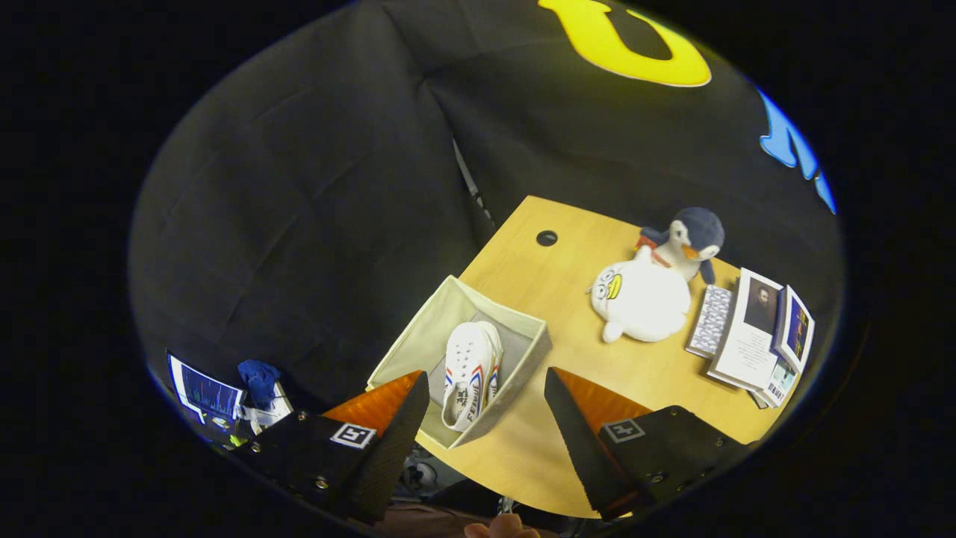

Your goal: Open the storage box then place both shoes into the box .Put the left shoe in first, then the right shoe, with the right side of both shoes facing outward in a uniform manner.

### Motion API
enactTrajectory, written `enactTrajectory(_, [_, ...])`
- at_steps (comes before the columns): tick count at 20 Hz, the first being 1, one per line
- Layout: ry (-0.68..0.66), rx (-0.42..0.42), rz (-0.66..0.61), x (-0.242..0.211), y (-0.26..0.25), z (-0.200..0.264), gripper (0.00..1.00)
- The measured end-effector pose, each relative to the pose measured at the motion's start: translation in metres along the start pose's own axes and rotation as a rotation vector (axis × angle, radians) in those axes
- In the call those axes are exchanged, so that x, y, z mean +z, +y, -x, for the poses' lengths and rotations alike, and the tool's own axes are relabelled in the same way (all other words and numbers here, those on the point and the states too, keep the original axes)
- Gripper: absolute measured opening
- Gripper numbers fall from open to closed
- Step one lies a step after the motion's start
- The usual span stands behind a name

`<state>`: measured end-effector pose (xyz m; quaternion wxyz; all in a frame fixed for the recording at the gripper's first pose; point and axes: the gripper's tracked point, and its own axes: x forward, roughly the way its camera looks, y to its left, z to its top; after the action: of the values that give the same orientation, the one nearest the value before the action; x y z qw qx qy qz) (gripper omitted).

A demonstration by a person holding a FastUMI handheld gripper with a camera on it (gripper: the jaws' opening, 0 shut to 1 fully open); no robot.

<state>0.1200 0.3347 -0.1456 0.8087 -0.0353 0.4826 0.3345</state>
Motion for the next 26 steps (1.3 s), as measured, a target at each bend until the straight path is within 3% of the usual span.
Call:
enactTrajectory(7, [-0.348,-0.159,-0.078,-0.013,-0.076,0.11,0.95])
enactTrajectory(14, [-0.772,-0.427,-0.043,-0.035,-0.128,0.246,0.95])
enactTrajectory(17, [-0.917,-0.53,-0.029,-0.057,-0.145,0.283,0.95])
enactTrajectory(20, [-1.018,-0.619,-0.026,-0.08,-0.149,0.311,0.95])
enactTrajectory(26, [-1.02,-0.657,-0.089,-0.105,-0.15,0.31,0.95])
